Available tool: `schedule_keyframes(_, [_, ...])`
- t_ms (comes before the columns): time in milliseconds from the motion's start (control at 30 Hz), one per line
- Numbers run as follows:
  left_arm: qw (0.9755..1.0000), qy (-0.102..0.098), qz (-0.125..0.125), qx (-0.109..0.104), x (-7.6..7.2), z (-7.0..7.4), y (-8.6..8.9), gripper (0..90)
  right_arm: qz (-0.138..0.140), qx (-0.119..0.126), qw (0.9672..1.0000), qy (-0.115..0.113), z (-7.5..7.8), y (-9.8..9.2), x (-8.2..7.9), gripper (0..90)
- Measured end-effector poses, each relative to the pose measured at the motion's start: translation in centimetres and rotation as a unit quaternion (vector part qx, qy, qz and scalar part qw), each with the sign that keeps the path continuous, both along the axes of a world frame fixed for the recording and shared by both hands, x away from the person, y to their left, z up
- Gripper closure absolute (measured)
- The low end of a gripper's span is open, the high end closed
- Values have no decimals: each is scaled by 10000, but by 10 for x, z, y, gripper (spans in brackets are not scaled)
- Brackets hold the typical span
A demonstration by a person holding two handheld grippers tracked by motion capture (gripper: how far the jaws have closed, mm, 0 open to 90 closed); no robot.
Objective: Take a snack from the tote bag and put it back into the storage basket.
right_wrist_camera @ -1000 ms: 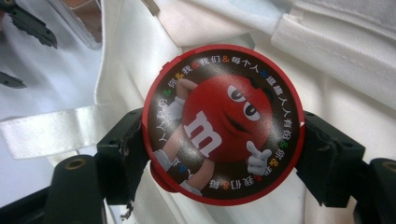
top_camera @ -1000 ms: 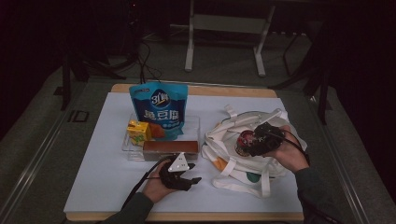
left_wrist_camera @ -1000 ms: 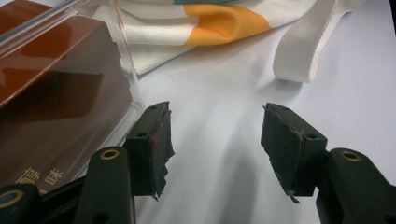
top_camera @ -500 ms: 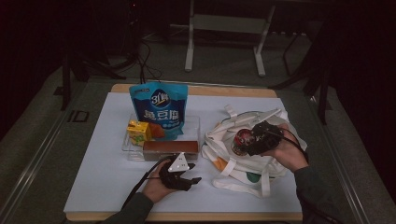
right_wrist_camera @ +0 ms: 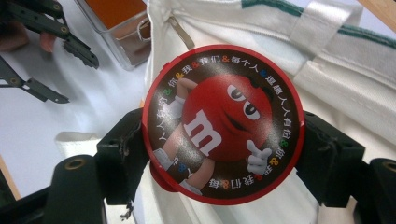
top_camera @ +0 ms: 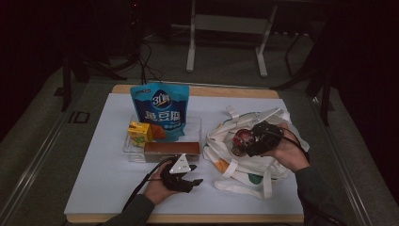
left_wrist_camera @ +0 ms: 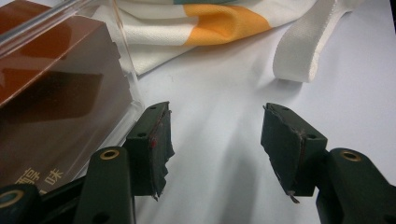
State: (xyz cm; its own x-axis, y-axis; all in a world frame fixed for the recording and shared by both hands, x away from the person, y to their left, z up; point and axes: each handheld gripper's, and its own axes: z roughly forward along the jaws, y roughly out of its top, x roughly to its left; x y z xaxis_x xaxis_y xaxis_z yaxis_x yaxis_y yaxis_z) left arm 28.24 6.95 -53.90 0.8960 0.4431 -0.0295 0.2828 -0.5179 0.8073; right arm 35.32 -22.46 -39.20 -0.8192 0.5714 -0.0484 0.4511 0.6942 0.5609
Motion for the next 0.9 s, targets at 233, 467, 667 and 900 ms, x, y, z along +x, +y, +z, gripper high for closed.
schedule_keyframes(233, [10000,1,-5,0,0,0,0,429,98,0,9999,-32,3,6,0,255])
schedule_keyframes(467, [10000,5,-3,-2,0,0,0,429,197,-24,9998,-54,7,12,-1,255])
schedule_keyframes(667, [10000,5,-2,-4,0,0,0,429,272,26,9996,-47,10,17,-1,255])
schedule_keyframes(900, [10000,12,2,-19,0,0,0,429,338,38,9994,-59,13,21,-1,255])
